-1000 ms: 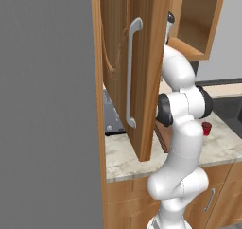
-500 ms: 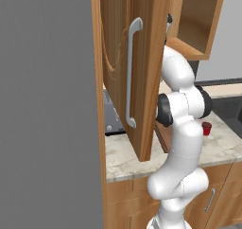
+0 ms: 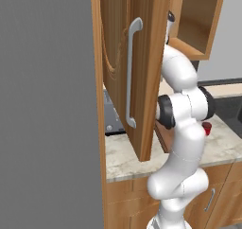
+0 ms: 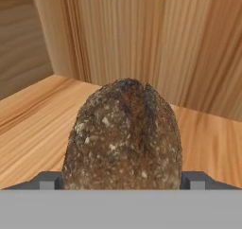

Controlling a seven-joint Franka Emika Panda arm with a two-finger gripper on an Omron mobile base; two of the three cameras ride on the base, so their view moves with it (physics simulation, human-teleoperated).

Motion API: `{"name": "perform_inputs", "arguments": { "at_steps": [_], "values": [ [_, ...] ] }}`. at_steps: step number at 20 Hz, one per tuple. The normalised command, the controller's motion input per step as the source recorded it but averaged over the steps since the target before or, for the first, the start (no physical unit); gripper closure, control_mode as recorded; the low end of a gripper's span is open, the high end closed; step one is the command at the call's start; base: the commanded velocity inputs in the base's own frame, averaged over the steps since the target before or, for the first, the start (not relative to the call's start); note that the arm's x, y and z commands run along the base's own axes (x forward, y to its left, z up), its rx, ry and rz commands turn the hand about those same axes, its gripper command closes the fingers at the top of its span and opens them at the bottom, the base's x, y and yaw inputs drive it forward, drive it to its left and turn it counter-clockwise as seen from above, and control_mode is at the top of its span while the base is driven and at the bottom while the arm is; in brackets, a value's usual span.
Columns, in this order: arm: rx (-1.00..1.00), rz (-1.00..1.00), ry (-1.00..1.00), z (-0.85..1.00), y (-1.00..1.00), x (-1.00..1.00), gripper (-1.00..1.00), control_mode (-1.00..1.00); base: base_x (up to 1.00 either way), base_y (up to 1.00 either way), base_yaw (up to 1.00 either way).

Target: Pick the bread, place it on the cutting board, pick the jam, place it on the counter, and close the cabinet.

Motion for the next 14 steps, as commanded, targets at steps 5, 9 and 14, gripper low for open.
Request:
{"name": "perform_inputs", "arguments": {
  "at_steps": [5, 9, 14],
  "values": [
    [0.00, 0.00, 0.00, 0.00, -0.10, -0.39, 1.00, -1.00, 0.00, 0.00, 0.00],
    [0.00, 0.00, 0.00, 0.00, -0.18, -0.51, 1.00, -1.00, 0.00, 0.00, 0.00],
    [0.00, 0.00, 0.00, 0.00, -0.22, -0.61, 1.00, -1.00, 0.00, 0.00, 0.00]
  ]
}}
